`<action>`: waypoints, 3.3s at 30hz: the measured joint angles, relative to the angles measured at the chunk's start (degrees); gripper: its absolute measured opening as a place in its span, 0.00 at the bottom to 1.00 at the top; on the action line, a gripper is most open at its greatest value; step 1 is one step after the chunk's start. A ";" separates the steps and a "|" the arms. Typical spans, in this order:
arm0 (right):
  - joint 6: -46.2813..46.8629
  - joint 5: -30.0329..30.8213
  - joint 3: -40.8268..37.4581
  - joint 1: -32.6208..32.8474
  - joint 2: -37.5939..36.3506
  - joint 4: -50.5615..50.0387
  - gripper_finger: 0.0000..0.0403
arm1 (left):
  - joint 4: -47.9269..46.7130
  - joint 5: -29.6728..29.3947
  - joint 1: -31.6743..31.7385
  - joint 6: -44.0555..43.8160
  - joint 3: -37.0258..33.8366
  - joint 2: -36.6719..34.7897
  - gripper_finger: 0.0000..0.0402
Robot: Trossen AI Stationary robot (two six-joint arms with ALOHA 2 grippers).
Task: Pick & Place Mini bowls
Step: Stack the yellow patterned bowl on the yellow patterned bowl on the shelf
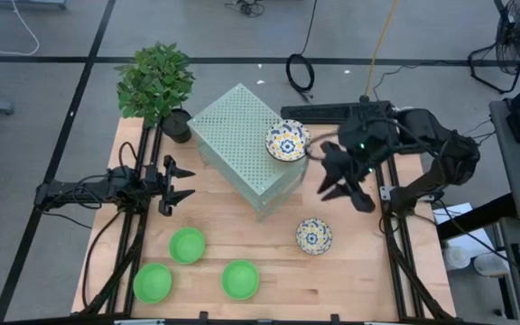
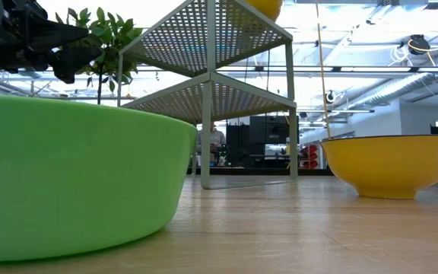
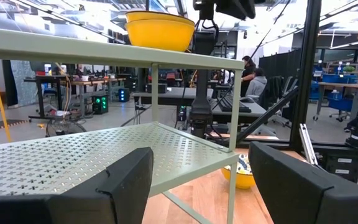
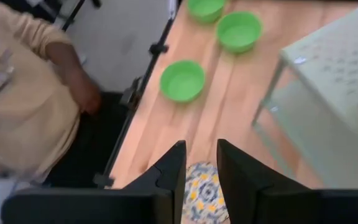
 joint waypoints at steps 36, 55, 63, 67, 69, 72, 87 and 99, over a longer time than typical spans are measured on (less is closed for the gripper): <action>1.92 8.76 -93.36 9.30 -62.60 73.15 0.14 | 0.00 0.26 0.00 0.00 -0.01 -0.01 0.67; 8.78 19.32 -104.38 11.35 -51.13 86.72 0.40 | -0.02 0.26 0.00 0.00 -0.01 0.01 0.67; 9.26 27.15 -93.31 17.69 -33.30 73.34 0.46 | -0.02 0.26 -0.01 0.00 -0.01 0.01 0.67; 11.29 32.46 -88.47 19.02 -25.46 66.87 0.41 | 0.00 0.26 -0.01 0.00 0.00 0.00 0.67; 12.57 34.22 -86.54 19.02 -22.16 63.80 0.39 | 0.00 0.26 -0.01 0.00 -0.01 0.00 0.67; 13.15 34.33 -85.22 18.43 -18.30 61.16 0.37 | -0.01 0.26 -0.01 0.00 -0.01 0.00 0.67; 13.79 34.48 -85.09 14.74 -16.53 61.12 0.33 | -0.01 0.26 -0.01 0.00 0.00 0.00 0.67; 15.13 34.25 -85.09 14.30 -16.53 57.95 0.33 | 0.00 0.26 -0.01 0.00 0.01 -0.01 0.67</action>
